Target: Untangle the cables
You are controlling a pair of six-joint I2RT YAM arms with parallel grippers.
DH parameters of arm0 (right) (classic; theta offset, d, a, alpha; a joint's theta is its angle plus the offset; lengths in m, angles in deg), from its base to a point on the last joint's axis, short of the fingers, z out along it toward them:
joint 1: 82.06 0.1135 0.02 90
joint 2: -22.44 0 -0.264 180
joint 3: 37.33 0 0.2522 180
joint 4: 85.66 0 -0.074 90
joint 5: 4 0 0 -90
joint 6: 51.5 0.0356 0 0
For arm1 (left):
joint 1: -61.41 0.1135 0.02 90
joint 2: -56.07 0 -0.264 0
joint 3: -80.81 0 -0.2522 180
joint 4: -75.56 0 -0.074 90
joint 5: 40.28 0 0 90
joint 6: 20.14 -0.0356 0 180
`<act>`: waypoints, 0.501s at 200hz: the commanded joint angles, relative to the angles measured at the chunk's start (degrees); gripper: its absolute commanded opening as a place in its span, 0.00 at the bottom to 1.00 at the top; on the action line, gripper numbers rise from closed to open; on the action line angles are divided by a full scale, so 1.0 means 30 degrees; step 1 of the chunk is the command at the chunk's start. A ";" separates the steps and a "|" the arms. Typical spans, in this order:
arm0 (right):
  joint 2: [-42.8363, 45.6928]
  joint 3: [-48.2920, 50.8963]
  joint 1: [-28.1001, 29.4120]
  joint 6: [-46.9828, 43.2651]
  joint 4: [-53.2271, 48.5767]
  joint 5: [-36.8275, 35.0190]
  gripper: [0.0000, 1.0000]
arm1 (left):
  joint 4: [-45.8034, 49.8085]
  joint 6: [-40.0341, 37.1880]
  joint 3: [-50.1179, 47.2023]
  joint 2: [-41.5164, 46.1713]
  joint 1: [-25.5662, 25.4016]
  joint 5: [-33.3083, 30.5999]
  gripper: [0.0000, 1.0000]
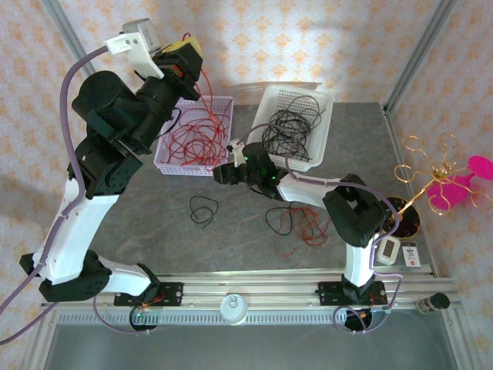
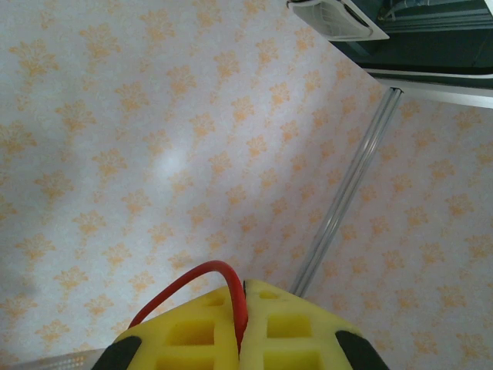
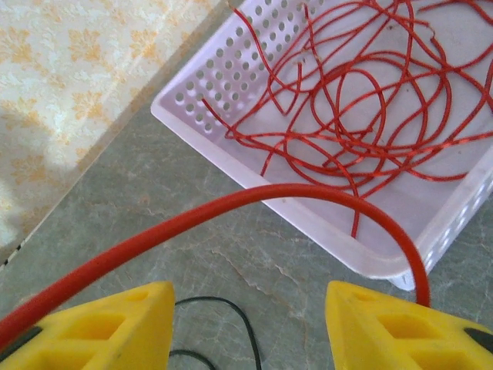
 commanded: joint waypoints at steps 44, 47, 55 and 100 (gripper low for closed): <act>0.3174 0.1857 -0.0119 0.1208 -0.1242 0.0428 0.59 | -0.0060 -0.0290 0.0447 0.0350 0.0107 0.0154 0.00; 0.3383 0.2040 -0.0119 0.1362 -0.1243 0.0452 0.60 | -0.0071 -0.0304 0.0459 0.0350 0.0099 0.0143 0.00; 0.3848 0.2491 -0.0119 0.1682 -0.1272 0.0866 0.61 | -0.0104 -0.0292 0.0436 0.0306 0.0099 0.0176 0.00; 0.6636 0.4476 0.0262 0.2319 -0.2093 0.0249 0.62 | -0.0269 -0.0180 0.0399 0.0192 0.0115 0.0510 0.00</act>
